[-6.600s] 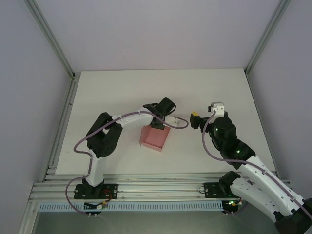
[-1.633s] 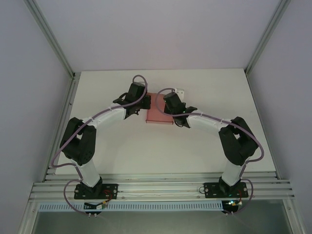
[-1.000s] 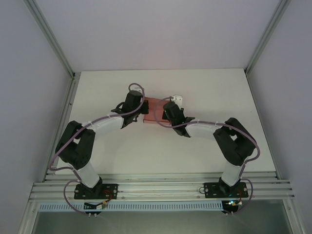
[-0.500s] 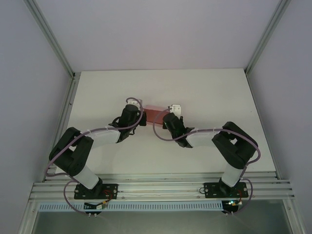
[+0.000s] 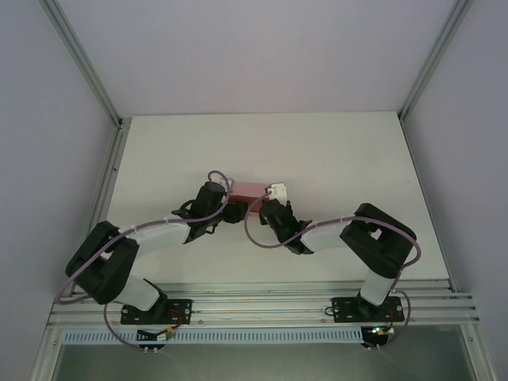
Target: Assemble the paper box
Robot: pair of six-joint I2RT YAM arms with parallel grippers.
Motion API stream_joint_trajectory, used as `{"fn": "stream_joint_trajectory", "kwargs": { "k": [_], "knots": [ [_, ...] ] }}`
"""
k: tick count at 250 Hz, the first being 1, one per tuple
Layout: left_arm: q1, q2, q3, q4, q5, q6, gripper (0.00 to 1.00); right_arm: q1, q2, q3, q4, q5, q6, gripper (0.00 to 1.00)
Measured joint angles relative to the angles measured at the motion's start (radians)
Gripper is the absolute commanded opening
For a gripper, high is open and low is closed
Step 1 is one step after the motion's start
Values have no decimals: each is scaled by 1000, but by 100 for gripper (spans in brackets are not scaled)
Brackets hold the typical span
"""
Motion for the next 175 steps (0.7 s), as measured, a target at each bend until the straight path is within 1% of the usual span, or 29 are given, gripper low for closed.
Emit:
{"fn": "stream_joint_trajectory", "kwargs": {
  "k": [10, 14, 17, 55, 84, 108, 126, 147, 160, 175],
  "knots": [
    [0, -36, -5, -21, -16, 7, 95, 0, 0, -2, -1, 0, 0, 12],
    [0, -53, -7, -29, -25, 3, 99, 0, 0, -2, -3, -1, 0, 12],
    [0, -64, -9, -37, -31, 6, 100, 0, 0, -2, -4, -1, 0, 12],
    [0, -204, -16, -160, -110, 21, 100, 2, 6, -1, -40, -5, 0, 14],
    [0, -289, -13, -261, -176, 0, 100, 3, 7, 11, -68, -4, 1, 19],
    [0, -329, 13, -347, -198, -40, 100, 5, 7, 16, -81, -6, 1, 21],
    [0, -349, 42, -373, -201, -64, 100, 5, 7, 23, -92, -8, 1, 22],
    [0, -356, 74, -381, -234, -82, 100, 5, 6, 27, -103, -10, 3, 30],
    [0, -345, 100, -388, -261, -85, 100, 5, 5, 28, -110, -13, 6, 39],
    [0, -327, 137, -395, -290, -89, 100, 5, -1, 30, -121, -18, 2, 45]
  ]
}}
